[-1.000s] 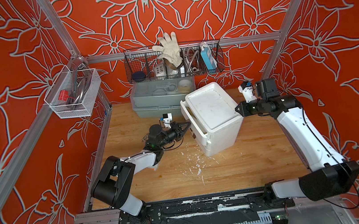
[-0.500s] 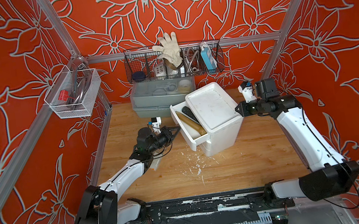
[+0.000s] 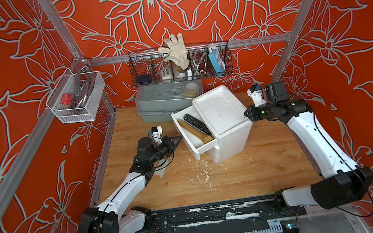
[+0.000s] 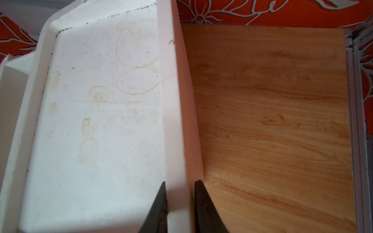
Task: Take the microphone out of the drawer
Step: Open the drawer in the storage box.
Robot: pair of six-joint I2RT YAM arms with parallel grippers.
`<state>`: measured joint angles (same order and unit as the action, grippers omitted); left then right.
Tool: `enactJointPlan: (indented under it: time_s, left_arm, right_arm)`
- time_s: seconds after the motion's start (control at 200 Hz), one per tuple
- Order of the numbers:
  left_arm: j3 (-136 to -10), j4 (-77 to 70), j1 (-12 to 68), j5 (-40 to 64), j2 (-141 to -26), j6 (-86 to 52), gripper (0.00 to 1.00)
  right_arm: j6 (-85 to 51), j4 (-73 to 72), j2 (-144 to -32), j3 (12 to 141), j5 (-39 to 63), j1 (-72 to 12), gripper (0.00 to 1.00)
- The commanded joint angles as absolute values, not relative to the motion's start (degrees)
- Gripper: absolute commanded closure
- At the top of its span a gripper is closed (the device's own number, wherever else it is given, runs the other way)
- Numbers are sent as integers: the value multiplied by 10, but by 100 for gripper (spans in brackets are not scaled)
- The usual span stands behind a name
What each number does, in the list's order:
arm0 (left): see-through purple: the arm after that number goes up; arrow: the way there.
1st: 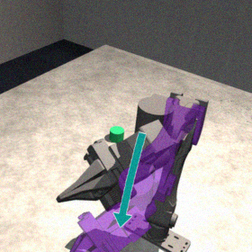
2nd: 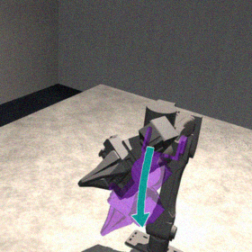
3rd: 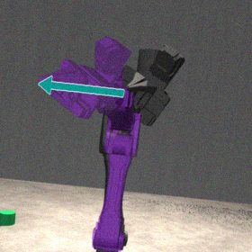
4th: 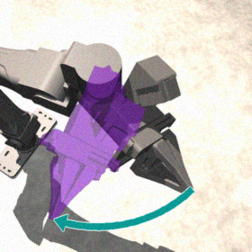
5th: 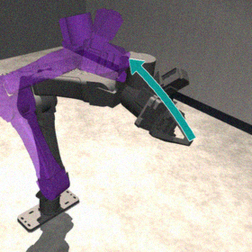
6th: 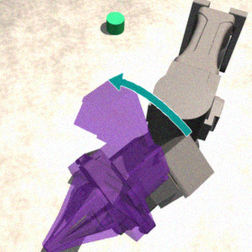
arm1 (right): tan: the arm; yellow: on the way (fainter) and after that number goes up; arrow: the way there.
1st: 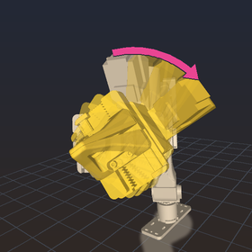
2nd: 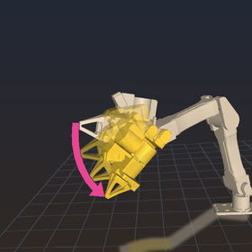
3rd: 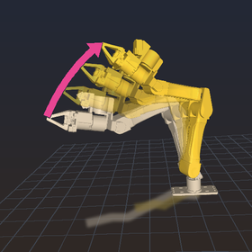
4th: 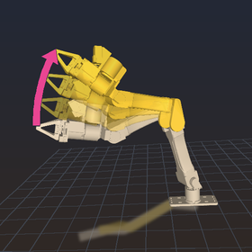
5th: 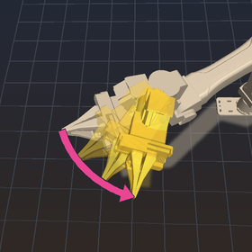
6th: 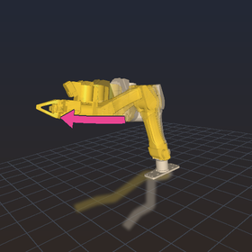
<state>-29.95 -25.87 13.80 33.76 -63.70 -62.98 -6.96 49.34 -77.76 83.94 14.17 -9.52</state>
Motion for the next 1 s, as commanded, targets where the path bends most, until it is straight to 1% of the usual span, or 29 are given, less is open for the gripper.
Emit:
enactJointPlan:
  time_s: [0.0, 0.13, 0.165, 0.225, 0.265, 0.305, 0.335, 0.37, 0.44, 0.52, 0.566, 0.641, 0.656, 0.676, 0.786, 0.891, 0.996]
  left_arm:
    - [-316, -228, 130, 346, -625, -605, 89]
    - [-320, -220, 130, 345, -623, -603, 89]
    - [-320, -218, 130, 345, -623, -603, 85]
    - [-321, -216, 130, 345, -622, -604, 79]
    - [-321, -213, 130, 345, -621, -604, 72]
    - [-323, -208, 130, 345, -618, -603, 56]
    - [-324, -203, 131, 344, -616, -601, 45]
    - [-326, -196, 129, 342, -613, -599, 37]
    - [-330, -184, 129, 340, -608, -595, 27]
    - [-337, -172, 128, 342, -606, -592, 19]
    - [-340, -167, 128, 343, -607, -592, 16]
    - [-345, -160, 125, 346, -608, -592, 7]
    - [-345, -158, 125, 346, -608, -592, 3]
    - [-347, -155, 124, 347, -607, -592, 1]
    - [-356, -136, 120, 348, -599, -587, 0]
    - [-360, -104, 111, 350, -582, -582, 0]
    - [-357, -74, 91, 366, -572, -589, 0]
  right_arm:
    - [-112, 521, -807, 843, 83, -91, 89]
    - [-110, 529, -808, 857, 77, -92, 88]
    - [-109, 531, -809, 860, 77, -92, 85]
    - [-106, 535, -812, 865, 77, -91, 77]
    - [-105, 537, -812, 867, 77, -92, 76]
    - [-103, 539, -813, 870, 77, -92, 75]
    - [-103, 542, -813, 874, 77, -92, 72]
    - [-100, 543, -813, 877, 76, -92, 65]
    - [-98, 547, -811, 885, 71, -91, 52]
    - [-93, 552, -809, 898, 64, -92, 44]
    - [-89, 558, -810, 910, 60, -92, 42]
    - [-81, 574, -815, 939, 55, -92, 41]
    - [-79, 577, -816, 946, 55, -91, 41]
    - [-78, 582, -818, 956, 55, -92, 41]
    - [-69, 605, -826, 1014, 54, -92, 40]
    - [-64, 635, -828, 1056, 77, -94, 40]
    - [-64, 643, -819, 1074, 101, -120, 40]
